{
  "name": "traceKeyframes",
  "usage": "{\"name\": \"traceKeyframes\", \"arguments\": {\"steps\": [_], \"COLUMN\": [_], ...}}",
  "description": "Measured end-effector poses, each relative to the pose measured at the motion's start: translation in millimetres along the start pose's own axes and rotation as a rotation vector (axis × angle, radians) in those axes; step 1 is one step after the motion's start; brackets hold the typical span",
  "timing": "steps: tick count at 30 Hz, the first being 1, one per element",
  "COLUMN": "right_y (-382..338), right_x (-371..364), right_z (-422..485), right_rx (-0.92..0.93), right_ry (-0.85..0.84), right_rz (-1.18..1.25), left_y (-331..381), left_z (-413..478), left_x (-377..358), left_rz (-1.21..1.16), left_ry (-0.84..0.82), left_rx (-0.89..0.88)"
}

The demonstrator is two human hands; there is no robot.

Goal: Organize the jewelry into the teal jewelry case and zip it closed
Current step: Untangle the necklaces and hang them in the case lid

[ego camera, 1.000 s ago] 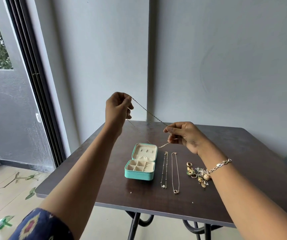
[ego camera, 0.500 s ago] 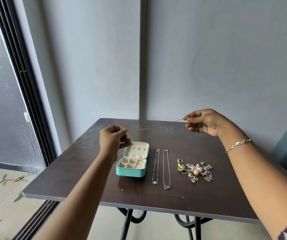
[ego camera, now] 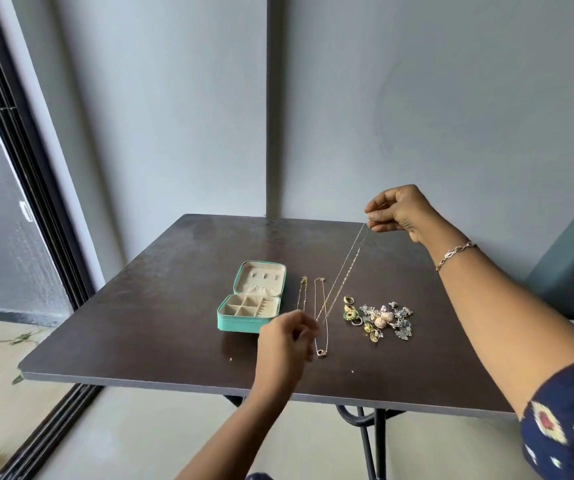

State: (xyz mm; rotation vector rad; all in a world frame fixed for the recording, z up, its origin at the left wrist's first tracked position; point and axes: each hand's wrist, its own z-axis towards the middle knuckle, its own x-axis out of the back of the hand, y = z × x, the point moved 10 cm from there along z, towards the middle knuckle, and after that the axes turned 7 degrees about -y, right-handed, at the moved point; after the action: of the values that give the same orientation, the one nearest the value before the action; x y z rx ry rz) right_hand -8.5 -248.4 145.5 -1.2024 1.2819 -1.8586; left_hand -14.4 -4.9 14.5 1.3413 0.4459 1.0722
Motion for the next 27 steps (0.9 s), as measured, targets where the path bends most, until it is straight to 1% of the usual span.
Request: {"name": "traceKeyframes", "arguments": {"steps": [3,5,6,8,10,13,15,18,23,27], "right_y": [8.4,15.2,19.3,27.8,38.7,60.2,75.0,97.0,127.6,145.7], "right_x": [-10.6,-16.8,-19.2,-22.6,-27.5,-37.1,-45.2,-53.2,-66.2,-74.7], "right_z": [10.9,18.2,22.6,31.4,39.3,51.3,58.2,70.1,80.5,86.3], "right_rx": [0.001,0.003,0.005,0.013,0.009,-0.018,-0.032,-0.047,-0.075,-0.097], "right_ry": [-0.050,-0.067,-0.067,-0.059,-0.061,-0.082,-0.101,-0.101,-0.127,-0.157], "right_rz": [-0.136,-0.207,-0.231,-0.258,-0.291,-0.350,-0.370,-0.399,-0.452,-0.493], "left_y": [-7.3,-11.9,-13.3,-12.3,-6.0,4.8,5.4,-0.6,-8.3,-12.5], "left_z": [-4.6,-4.7,-4.1,-5.0,-6.9,-10.3,-11.7,-12.6,-11.4,-9.1], "left_x": [-24.4,-33.2,-38.1,-47.4,-51.2,-57.4,-65.6,-75.7,-84.3,-85.6], "left_rz": [0.018,0.065,0.133,0.358,0.563,0.756,0.817,0.899,0.943,0.969], "left_ry": [-0.077,-0.087,-0.098,-0.114,-0.062,0.017,0.019,0.008,0.011,0.012], "left_rx": [0.027,0.024,-0.002,-0.074,-0.195,-0.369,-0.464,-0.510,-0.510,-0.475]}}
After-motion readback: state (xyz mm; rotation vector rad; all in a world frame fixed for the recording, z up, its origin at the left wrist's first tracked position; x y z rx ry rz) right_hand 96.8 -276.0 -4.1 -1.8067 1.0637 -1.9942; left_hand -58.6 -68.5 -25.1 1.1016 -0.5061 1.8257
